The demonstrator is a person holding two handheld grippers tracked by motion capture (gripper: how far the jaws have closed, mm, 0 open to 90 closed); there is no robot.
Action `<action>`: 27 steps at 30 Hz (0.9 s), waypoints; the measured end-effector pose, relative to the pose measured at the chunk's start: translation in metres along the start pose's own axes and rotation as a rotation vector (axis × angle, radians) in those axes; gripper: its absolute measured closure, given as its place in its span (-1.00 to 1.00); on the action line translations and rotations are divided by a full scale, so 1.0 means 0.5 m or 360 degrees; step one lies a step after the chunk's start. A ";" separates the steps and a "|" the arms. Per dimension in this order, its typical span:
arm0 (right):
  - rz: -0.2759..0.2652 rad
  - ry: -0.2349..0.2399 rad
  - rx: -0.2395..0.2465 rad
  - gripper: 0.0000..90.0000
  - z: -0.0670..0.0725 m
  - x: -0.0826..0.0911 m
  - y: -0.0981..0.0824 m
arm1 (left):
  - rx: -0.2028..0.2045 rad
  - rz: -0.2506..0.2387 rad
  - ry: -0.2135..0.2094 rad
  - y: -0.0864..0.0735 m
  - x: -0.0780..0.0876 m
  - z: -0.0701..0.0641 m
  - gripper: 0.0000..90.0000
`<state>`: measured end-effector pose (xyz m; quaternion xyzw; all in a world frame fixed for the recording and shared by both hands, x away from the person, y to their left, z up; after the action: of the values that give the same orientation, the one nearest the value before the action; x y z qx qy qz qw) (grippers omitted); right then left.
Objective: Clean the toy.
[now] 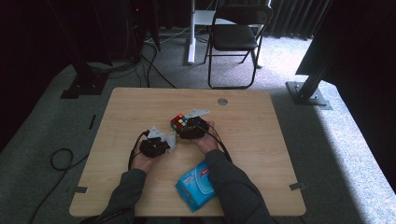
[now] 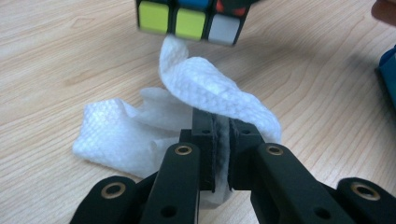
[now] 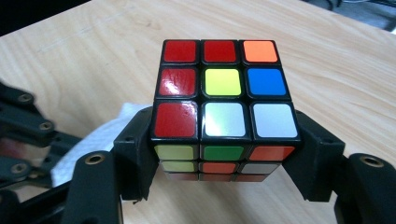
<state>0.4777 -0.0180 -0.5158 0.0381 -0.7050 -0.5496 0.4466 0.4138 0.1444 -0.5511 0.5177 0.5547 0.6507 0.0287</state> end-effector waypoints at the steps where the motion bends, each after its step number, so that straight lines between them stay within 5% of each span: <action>1: -0.0001 -0.0018 -0.0005 -0.24 -0.005 0.001 0.000 | 0.0002 -0.0002 0.0002 -0.001 0.001 0.001 0.86; 17: 0.0024 -0.0235 -0.0084 -0.24 -0.066 0.033 0.004 | -0.0004 -0.0015 0.0015 -0.004 0.006 0.001 0.87; 27: 0.0027 -0.0304 -0.0152 -0.24 -0.105 0.061 -0.002 | -0.0007 -0.0018 0.0009 -0.003 0.005 -0.003 0.86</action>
<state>0.4943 -0.0739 -0.4987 -0.0416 -0.7177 -0.5799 0.3833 0.4107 0.1456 -0.5503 0.5127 0.5562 0.6532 0.0320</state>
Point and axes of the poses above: each handheld gripper's, and its own axes: x roughly backward along the jaws, y roughly out of its top, z roughly to its left, the point moved 4 cm from there along -x, roughly forward along the jaws, and after that the axes turned 5 degrees about -y, right-handed, at the moved point
